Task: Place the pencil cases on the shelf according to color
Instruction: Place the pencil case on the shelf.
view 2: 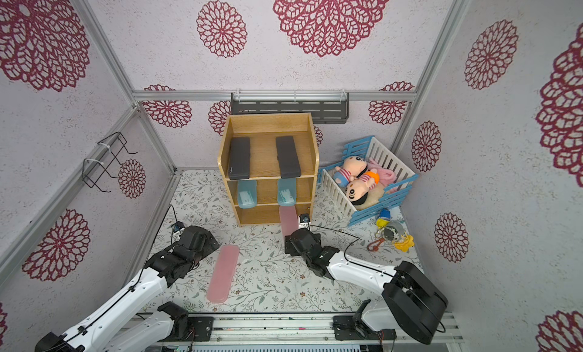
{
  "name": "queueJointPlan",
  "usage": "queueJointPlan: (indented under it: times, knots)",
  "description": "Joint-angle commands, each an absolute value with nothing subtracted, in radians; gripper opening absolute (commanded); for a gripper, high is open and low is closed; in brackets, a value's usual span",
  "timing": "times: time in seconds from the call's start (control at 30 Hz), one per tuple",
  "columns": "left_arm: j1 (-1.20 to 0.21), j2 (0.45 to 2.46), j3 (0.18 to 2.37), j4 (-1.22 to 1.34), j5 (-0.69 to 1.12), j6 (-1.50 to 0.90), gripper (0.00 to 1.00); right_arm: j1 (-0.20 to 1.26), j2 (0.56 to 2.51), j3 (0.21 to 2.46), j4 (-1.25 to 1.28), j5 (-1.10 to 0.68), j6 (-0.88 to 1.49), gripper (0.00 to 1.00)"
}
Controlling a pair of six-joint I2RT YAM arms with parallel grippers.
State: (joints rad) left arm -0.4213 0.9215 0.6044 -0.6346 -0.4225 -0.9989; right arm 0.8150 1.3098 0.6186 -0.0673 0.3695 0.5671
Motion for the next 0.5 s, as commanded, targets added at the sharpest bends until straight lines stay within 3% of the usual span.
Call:
queueJointPlan:
  times: [0.0, 0.03, 0.1, 0.23, 0.47]
  knots:
    - [-0.413, 0.912, 0.592, -0.635, -0.434, -0.997, 0.97, 0.832, 1.268, 0.557, -0.106, 0.314, 0.604, 0.77]
    - [-0.413, 0.916, 0.589, -0.626, -0.430, -0.994, 0.97, 0.836, 1.265, 0.541, -0.099, 0.305, 0.611, 0.67]
    - [-0.410, 0.928, 0.590, -0.624, -0.425, -0.991, 0.97, 0.842, 1.268, 0.517, -0.073, 0.286, 0.617, 0.57]
    - [-0.408, 0.960, 0.598, -0.625, -0.400, -0.996, 0.97, 0.847, 1.318, 0.516, -0.026, 0.249, 0.596, 0.52]
    - [-0.409, 1.025, 0.543, -0.576, -0.343, -1.053, 0.97, 0.847, 1.471, 0.585, -0.004, 0.245, 0.571, 0.52]
